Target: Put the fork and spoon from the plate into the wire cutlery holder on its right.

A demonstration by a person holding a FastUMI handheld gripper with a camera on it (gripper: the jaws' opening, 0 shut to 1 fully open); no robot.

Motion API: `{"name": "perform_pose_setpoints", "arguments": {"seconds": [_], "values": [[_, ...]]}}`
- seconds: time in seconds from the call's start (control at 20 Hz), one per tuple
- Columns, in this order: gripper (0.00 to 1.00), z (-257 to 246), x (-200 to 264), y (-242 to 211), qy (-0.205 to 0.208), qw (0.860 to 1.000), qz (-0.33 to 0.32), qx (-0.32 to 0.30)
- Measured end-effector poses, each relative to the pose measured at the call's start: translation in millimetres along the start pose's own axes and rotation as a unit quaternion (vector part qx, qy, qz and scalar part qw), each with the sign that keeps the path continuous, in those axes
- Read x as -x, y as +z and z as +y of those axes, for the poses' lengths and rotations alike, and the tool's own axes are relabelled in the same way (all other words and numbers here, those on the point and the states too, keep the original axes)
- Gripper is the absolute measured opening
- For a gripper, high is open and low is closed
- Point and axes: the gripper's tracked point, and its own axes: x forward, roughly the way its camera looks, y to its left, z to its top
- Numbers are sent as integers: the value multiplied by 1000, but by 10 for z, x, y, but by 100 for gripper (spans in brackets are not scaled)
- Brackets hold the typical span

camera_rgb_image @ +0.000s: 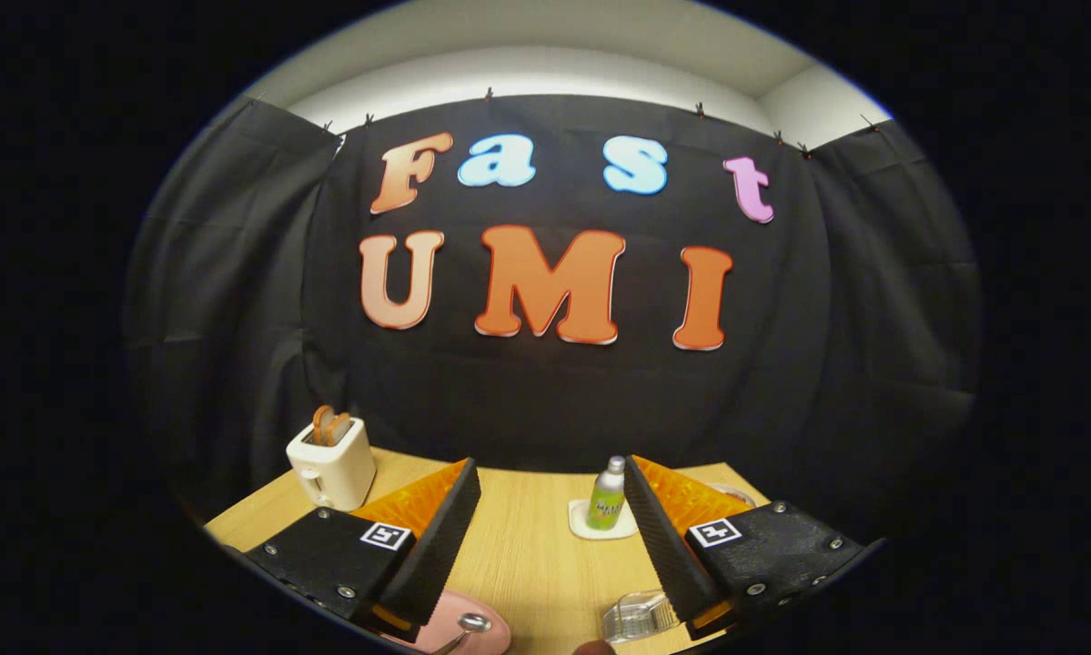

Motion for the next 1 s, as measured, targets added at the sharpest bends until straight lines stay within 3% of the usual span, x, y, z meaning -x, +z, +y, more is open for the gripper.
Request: {"name": "perform_pose_setpoints", "arguments": {"seconds": [0.3, 0.45, 0.75, 0.85, 1.0], "values": [[96, 400, -43, -1013, 41, 987, 154, 20], [96, 602, 55, -1491, 68, 966, 246, 25], [91, 788, 411, -2202, 71, 923, 378, 3], [87, 878, 514, -2416, 79, 907, 413, 0], [72, 967, 663, -2663, 86, 885, 457, 0]]}}
